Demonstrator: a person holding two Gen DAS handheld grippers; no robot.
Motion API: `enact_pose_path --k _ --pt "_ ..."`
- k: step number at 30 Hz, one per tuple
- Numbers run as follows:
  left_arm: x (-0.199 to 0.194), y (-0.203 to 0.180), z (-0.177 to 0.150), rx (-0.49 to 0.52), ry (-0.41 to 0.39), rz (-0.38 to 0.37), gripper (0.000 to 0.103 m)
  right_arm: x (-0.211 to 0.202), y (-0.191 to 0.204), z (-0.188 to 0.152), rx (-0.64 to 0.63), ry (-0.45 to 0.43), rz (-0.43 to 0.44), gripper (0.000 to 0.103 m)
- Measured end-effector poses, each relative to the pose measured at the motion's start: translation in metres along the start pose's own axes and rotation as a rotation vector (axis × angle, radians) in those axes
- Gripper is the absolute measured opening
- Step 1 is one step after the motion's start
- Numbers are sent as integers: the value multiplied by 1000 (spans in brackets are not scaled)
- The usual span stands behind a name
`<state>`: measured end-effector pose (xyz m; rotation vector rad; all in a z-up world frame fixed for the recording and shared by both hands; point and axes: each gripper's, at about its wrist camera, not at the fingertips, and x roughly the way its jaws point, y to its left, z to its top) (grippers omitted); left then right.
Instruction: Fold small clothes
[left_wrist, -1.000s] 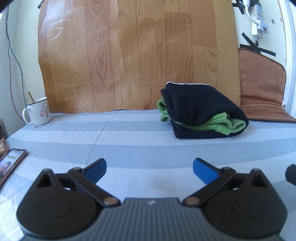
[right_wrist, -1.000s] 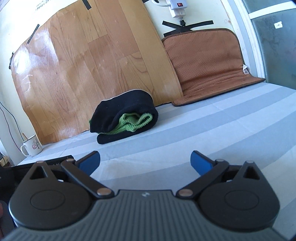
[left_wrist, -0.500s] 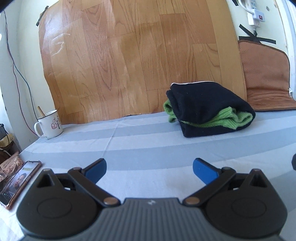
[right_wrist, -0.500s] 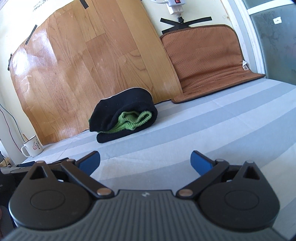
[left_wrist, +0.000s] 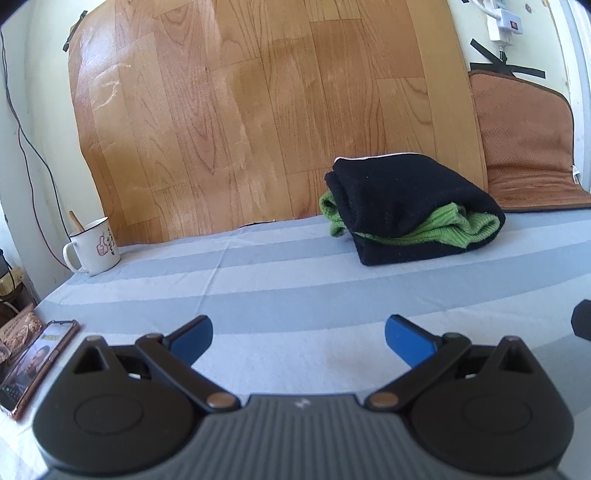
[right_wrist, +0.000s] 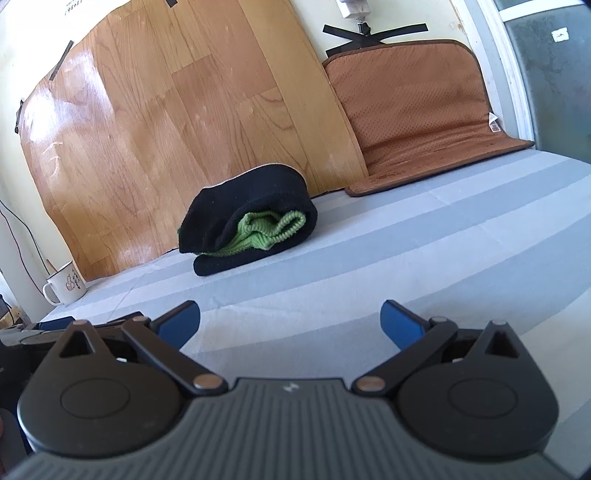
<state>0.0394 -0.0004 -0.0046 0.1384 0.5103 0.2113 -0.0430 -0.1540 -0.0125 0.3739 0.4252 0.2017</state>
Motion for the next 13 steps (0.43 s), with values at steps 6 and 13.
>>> enact_pose_path --k 6,13 --pt "1 0 0 4 5 -3 103 1 0 1 1 7 -2 103" --pt "0 -2 -1 19 0 -71 103 2 1 0 3 14 -14 103"
